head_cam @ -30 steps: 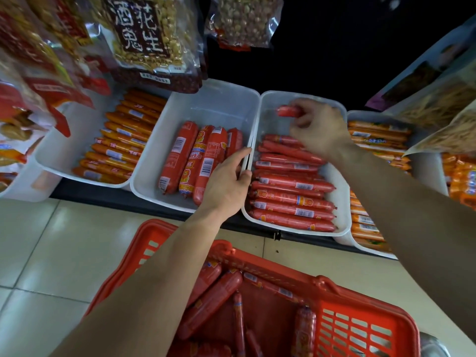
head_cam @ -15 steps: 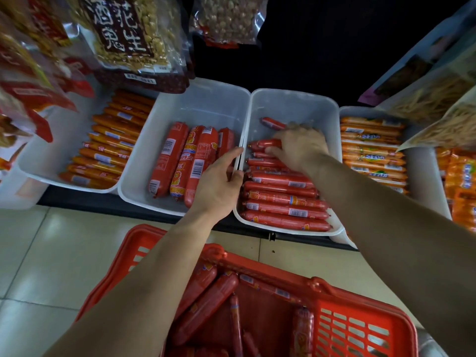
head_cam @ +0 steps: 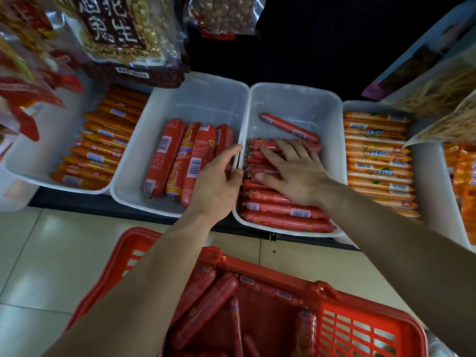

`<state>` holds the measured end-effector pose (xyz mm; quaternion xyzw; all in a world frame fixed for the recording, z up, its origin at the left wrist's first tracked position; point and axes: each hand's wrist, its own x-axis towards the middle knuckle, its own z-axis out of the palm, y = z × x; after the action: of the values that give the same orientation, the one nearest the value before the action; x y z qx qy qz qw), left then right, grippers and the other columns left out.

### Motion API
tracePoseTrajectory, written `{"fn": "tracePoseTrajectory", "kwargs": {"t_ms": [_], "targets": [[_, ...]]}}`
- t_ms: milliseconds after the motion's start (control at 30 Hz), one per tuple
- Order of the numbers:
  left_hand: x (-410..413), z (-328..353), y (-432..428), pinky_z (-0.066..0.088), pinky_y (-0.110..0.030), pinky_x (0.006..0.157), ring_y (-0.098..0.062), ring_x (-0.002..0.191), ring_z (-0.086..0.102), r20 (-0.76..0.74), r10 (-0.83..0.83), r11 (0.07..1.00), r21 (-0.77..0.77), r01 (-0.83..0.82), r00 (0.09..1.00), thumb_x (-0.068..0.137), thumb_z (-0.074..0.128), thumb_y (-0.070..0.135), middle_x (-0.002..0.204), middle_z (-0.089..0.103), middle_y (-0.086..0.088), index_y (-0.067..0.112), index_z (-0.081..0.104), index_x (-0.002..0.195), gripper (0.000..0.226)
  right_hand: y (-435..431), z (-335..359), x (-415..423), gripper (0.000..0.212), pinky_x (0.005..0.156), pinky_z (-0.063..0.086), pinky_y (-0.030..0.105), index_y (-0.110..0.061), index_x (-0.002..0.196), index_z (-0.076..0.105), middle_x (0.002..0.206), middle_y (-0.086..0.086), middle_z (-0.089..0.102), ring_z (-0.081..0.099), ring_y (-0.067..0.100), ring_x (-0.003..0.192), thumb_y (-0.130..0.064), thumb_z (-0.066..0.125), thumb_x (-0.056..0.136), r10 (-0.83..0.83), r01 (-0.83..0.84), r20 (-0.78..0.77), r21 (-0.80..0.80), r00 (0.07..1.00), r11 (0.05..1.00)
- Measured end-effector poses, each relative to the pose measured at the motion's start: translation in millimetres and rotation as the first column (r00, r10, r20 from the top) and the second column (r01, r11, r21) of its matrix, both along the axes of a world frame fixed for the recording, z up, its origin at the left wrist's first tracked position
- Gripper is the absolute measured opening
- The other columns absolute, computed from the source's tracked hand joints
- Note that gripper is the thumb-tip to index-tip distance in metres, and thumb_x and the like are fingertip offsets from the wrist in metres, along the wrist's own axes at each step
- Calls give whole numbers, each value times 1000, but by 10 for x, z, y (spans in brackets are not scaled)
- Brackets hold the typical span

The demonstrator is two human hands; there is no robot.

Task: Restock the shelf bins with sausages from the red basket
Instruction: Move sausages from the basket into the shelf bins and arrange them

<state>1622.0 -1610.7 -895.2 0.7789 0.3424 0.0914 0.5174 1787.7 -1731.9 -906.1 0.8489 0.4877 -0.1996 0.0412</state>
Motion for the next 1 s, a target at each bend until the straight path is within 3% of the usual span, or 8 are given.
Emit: {"fn": "tracePoseTrajectory", "kwargs": {"t_ms": [167, 267, 400, 500, 600, 700, 833, 1000], "targets": [[-14, 37, -21, 46, -2, 79, 22, 89, 54, -15, -1, 1000, -15, 1, 1000, 104, 51, 18, 102, 54, 26, 33, 42, 149, 49, 234, 8, 382, 72, 118, 20, 53, -37, 155, 18, 161, 2, 28, 25, 30, 146, -72, 12, 93, 2, -1, 191, -6, 982, 1000], [-17, 53, -30, 40, 5, 70, 28, 82, 53, -13, -6, 1000, -7, 6, 1000, 104, 50, 17, 94, 57, 24, 31, 42, 149, 48, 264, 168, 285, 67, 112, 33, 51, -28, 155, 25, 154, 7, 40, 37, 32, 139, -63, 26, 97, -72, 45, 224, 120, 972, 992], [-33, 57, -23, 34, 9, 71, 28, 87, 50, -12, -10, 999, 40, 10, 1000, 103, 52, 17, 106, 55, 29, 31, 45, 148, 47, -232, 216, -330, 82, 120, 10, 47, -35, 158, 0, 167, -4, 6, 7, 22, 152, -76, 20, 90, 102, -101, -38, 23, 994, 995], [-42, 44, 2, 40, -2, 93, 9, 107, 54, -17, -1, 997, 82, 3, 1000, 100, 55, 17, 125, 61, 17, 32, 51, 144, 46, -302, 91, -298, 82, 122, 1, 45, -42, 157, -6, 167, -8, -2, -3, 16, 153, -80, 11, 86, 103, -104, -89, -3, 991, 995], [-79, 122, -27, 46, -36, 108, -5, 118, 59, -11, 23, 998, 64, -22, 1000, 97, 57, 20, 129, 65, 8, 32, 53, 141, 46, -94, 80, -42, 75, 120, 9, 48, -39, 158, 8, 166, -7, 7, 7, 21, 151, -74, 14, 92, 78, -79, 84, 3, 993, 997], [-164, 353, -95, 42, -31, 109, -9, 127, 55, -59, -10, 989, 144, 18, 998, 99, 56, 23, 139, 60, 6, 31, 50, 144, 46, -28, 132, -70, 67, 117, 22, 48, -31, 157, 18, 162, -4, 23, 21, 24, 146, -63, 21, 98, 24, -30, 175, 33, 984, 999], [-365, 667, -186, 40, -25, 105, -13, 129, 54, -113, -19, 983, 181, 39, 993, 100, 54, 24, 141, 59, 3, 29, 49, 146, 47, -317, 462, -376, 58, 114, 31, 47, -27, 152, 31, 152, 1, 37, 34, 27, 137, -53, 29, 101, -104, 88, 73, 192, 992, 977], [-859, 935, -521, 50, -33, 99, -19, 111, 65, -84, 83, 986, 152, -70, 993, 97, 56, 17, 120, 70, -2, 24, 58, 138, 42, -925, 903, -911, 47, 104, 41, 47, -19, 139, 53, 136, 8, 48, 40, 33, 127, -41, 47, 98, -182, 163, 36, 308, 983, 937]]}}
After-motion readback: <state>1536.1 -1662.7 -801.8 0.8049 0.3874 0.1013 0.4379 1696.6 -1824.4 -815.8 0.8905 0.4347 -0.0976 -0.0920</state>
